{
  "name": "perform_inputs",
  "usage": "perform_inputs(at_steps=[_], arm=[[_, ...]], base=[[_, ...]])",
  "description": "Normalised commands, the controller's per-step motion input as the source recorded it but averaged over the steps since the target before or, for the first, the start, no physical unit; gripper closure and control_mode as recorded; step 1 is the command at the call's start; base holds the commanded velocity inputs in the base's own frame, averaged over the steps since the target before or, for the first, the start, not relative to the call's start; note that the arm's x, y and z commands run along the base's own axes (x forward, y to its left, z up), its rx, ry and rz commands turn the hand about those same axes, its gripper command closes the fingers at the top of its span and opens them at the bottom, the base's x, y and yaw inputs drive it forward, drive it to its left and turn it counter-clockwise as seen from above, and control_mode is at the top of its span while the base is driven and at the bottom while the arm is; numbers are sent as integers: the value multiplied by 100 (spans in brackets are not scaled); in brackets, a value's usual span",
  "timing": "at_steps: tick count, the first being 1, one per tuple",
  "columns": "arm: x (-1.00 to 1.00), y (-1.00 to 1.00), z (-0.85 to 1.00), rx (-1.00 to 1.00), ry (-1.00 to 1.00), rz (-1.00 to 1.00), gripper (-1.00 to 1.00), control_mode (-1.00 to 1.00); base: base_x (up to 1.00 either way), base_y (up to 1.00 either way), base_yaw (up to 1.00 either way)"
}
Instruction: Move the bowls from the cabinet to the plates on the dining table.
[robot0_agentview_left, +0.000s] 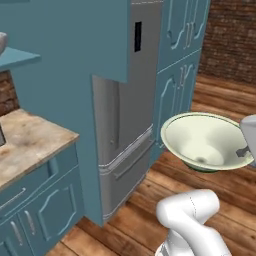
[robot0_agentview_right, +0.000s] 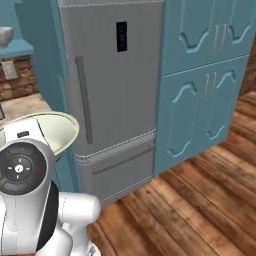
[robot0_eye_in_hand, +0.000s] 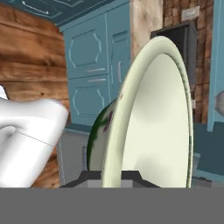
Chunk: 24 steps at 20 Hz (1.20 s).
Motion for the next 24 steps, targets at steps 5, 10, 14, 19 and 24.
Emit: perform_inputs(at_steps=[5, 10, 14, 19, 24], arm=[[0, 0, 0, 0, 0, 0, 100, 100], [0, 0, 0, 0, 0, 0, 100, 100], [0, 0, 0, 0, 0, 0, 100, 100], [0, 0, 0, 0, 0, 0, 100, 100], [0, 0, 0, 0, 0, 0, 100, 100]], base=[[30, -14, -40], [33, -9, -40], [34, -7, -40], [34, -5, -40], [36, -2, -39]])
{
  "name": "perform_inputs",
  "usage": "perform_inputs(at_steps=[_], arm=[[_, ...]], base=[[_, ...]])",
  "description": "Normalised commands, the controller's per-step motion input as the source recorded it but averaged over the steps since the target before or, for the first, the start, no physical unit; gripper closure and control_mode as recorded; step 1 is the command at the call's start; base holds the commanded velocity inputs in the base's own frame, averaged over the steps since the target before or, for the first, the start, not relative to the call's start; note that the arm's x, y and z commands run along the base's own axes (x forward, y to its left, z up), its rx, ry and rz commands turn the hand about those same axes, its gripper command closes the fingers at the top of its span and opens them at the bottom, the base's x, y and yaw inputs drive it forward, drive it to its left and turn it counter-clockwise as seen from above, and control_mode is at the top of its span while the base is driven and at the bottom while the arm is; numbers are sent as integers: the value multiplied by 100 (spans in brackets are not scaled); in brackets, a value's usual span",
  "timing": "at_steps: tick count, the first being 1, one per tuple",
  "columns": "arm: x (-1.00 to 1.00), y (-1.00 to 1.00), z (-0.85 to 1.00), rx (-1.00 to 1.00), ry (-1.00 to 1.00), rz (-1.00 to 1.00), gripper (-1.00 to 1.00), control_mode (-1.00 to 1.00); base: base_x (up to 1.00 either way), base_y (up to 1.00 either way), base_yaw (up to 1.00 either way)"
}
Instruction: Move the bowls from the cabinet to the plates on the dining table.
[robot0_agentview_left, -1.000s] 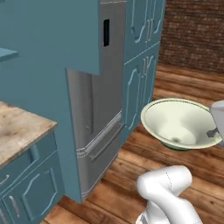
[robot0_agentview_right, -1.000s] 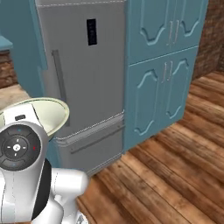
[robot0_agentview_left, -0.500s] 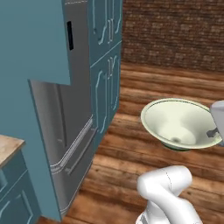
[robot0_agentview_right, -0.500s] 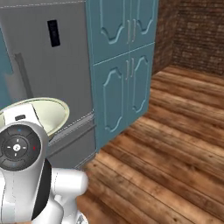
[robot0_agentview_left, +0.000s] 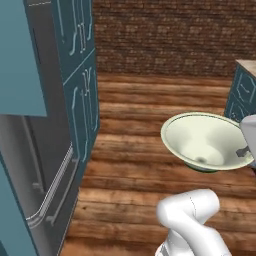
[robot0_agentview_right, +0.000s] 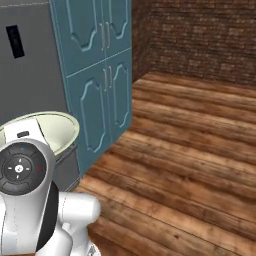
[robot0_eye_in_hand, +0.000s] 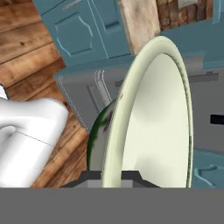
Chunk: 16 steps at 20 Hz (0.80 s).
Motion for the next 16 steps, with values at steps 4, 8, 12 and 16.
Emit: perform_inputs(at_steps=[4, 8, 12, 16], arm=[[0, 0, 0, 0, 0, 0, 100, 100], [0, 0, 0, 0, 0, 0, 100, 100], [0, 0, 0, 0, 0, 0, 100, 100], [0, 0, 0, 0, 0, 0, 100, 100]], base=[[35, 0, -38], [34, 0, -38], [32, 0, -38], [34, 0, -39]])
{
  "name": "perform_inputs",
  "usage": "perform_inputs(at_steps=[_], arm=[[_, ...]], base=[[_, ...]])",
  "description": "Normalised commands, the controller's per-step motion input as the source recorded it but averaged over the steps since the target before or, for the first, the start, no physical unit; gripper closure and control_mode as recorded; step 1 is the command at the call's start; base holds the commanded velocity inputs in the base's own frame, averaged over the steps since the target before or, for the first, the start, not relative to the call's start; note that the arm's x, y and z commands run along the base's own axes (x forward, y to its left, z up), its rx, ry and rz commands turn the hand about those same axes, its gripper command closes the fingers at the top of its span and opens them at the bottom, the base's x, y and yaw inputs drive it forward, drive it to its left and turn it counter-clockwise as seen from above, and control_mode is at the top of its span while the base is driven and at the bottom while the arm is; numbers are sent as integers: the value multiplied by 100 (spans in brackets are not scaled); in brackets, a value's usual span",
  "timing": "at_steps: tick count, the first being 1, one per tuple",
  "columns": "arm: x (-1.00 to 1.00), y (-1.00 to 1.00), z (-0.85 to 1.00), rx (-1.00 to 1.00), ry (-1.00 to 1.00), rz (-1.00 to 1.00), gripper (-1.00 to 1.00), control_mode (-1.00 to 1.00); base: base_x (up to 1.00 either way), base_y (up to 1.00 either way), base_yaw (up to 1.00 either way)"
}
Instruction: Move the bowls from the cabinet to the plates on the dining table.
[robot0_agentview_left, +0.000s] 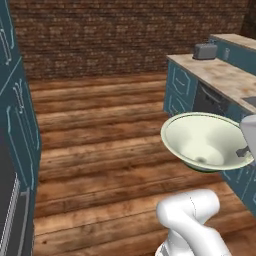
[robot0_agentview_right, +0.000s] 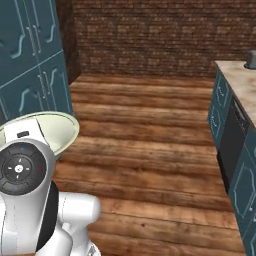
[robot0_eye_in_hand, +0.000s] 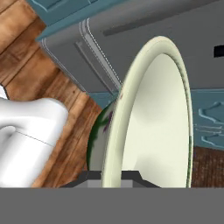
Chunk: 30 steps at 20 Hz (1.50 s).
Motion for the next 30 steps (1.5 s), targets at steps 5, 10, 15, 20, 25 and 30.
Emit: perform_inputs(at_steps=[5, 10, 15, 20, 25, 30], arm=[[0, 0, 0, 0, 0, 0, 100, 100], [0, 0, 0, 0, 0, 0, 100, 100], [0, 0, 0, 0, 0, 0, 100, 100], [0, 0, 0, 0, 0, 0, 100, 100], [0, 0, 0, 0, 0, 0, 100, 100], [0, 0, 0, 0, 0, 0, 100, 100]], base=[[33, 0, -39], [30, 0, -39], [31, 0, -38], [32, 0, -38], [33, 0, -38], [33, 0, -38]])
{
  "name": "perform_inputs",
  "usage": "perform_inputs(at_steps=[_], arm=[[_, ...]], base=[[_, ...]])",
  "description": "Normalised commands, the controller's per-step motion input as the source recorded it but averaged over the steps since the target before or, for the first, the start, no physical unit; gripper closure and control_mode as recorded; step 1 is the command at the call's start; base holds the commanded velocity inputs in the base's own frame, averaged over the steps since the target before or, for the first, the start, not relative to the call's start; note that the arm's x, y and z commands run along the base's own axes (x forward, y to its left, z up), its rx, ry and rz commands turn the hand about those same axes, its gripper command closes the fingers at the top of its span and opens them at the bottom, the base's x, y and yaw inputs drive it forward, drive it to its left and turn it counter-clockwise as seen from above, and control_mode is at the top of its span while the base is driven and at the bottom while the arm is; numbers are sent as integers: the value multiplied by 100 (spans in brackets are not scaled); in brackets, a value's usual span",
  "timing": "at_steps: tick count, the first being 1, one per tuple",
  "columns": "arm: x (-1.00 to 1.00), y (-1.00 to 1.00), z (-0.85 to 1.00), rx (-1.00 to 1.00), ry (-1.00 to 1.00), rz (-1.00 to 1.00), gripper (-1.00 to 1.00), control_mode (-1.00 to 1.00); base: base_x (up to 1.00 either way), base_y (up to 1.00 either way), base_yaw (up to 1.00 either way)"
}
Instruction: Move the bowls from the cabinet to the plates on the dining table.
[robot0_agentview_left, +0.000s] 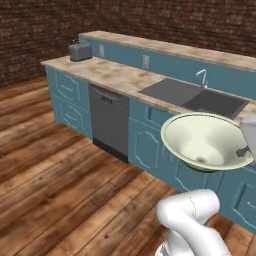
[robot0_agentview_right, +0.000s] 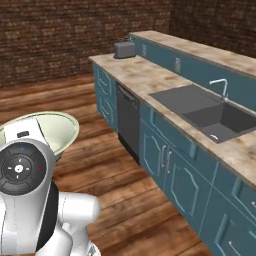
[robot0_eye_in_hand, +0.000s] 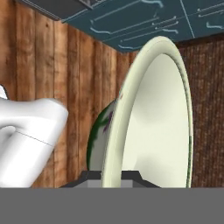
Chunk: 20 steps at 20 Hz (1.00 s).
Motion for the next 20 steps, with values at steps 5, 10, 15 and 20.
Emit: perform_inputs(at_steps=[5, 10, 15, 20], arm=[[0, 0, 0, 0, 0, 0, 100, 100], [0, 0, 0, 0, 0, 0, 100, 100], [0, 0, 0, 0, 0, 0, 100, 100], [0, 0, 0, 0, 0, 0, 100, 100]], base=[[35, 0, -39], [32, 0, -41], [30, 0, -42], [31, 0, -42]])
